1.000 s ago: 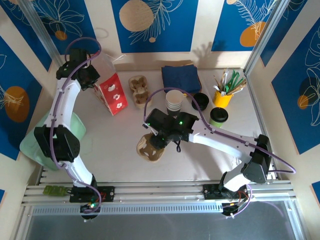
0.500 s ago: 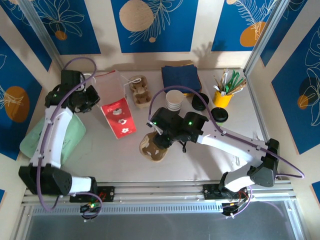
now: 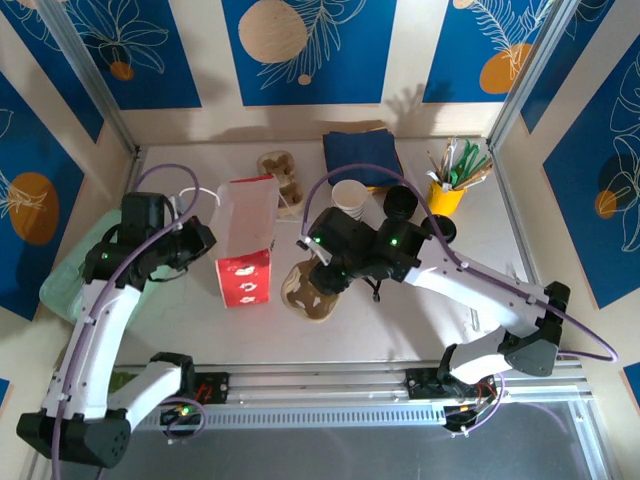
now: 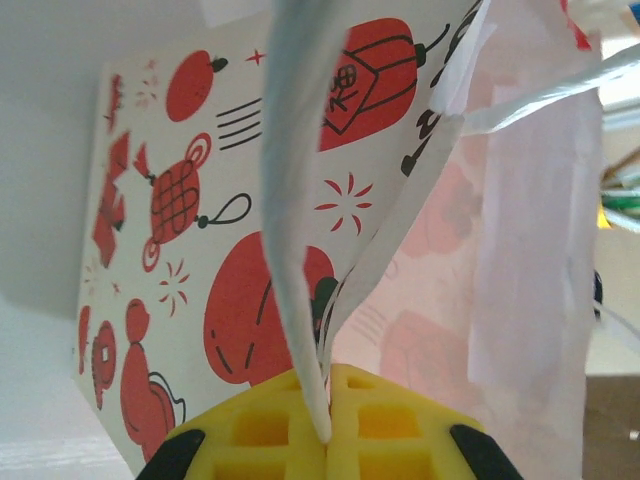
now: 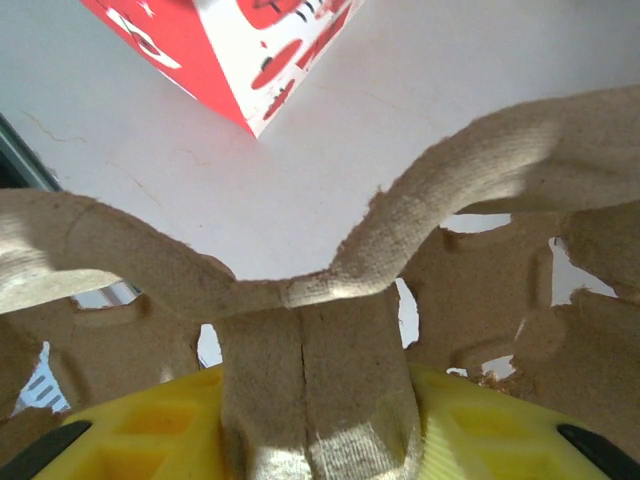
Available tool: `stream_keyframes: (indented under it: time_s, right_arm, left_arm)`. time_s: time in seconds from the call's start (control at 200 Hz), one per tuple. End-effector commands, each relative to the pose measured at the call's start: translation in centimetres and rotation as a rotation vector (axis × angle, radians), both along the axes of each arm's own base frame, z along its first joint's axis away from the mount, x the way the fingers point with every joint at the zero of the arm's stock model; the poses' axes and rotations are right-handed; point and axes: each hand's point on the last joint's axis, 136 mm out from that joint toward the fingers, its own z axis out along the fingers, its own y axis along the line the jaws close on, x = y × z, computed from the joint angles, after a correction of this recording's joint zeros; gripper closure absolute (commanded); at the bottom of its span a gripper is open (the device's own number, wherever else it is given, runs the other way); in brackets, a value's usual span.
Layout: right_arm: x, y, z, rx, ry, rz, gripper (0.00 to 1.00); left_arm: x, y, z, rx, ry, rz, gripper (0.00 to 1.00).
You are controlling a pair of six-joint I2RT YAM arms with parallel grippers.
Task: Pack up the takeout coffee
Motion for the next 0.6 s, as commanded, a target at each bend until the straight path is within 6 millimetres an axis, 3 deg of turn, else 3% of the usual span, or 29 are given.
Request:
stream_keyframes:
  time_s: [0.0,0.315,0.595]
  right_arm:
    - [-1.3,-0.8,2.5,0.024,-0.002,0.034,0.58]
    - [-2.7,-2.7,6.5,0.055,-0.038,0.057,0.58]
    - [-2.9,-3.0,9.4,0.097,-0.070,0.078,0.58]
  left_arm:
    - [-1.1,-1.5,0.3,-0.067,-0.008,-0.048,1.00]
    - [-2.4,-3.0,1.2,-0.136,-0.045,-0.089,1.00]
    - [-3.1,-4.8,1.2,-0.190,-0.033,-0.142,1.00]
